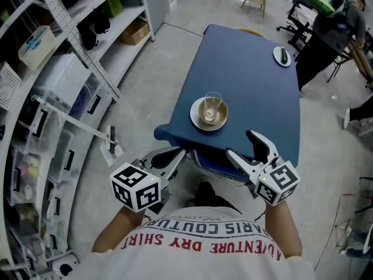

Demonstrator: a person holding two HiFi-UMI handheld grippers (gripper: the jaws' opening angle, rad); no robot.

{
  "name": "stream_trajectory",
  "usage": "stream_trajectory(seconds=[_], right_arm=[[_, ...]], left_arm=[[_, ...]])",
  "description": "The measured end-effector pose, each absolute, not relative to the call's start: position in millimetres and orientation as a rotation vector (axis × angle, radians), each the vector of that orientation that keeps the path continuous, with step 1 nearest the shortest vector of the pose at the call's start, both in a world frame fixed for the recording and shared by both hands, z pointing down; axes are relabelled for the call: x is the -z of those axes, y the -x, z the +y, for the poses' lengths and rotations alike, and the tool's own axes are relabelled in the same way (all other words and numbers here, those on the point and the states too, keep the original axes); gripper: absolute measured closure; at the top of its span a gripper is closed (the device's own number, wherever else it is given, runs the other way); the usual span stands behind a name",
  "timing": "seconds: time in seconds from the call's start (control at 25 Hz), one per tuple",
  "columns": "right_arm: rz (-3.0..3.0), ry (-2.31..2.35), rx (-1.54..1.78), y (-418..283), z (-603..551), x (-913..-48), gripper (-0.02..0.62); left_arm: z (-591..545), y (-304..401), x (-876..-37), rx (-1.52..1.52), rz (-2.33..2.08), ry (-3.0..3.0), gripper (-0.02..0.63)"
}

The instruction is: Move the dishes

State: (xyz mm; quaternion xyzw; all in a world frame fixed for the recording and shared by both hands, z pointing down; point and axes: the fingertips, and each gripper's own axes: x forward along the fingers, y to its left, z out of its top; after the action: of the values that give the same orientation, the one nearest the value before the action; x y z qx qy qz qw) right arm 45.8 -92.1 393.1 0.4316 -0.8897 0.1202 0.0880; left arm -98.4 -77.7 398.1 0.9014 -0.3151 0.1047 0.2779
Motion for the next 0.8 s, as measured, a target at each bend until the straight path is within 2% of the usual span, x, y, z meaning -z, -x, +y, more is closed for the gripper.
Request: stream_trajectory(seconds=[0.8], right_arm=[[-2.496, -1.102, -0.368, -20, -245, -480, 0.278]], left_arm=[[-182, 112, -423, -0.286, -1.045, -2.238, 0.577]])
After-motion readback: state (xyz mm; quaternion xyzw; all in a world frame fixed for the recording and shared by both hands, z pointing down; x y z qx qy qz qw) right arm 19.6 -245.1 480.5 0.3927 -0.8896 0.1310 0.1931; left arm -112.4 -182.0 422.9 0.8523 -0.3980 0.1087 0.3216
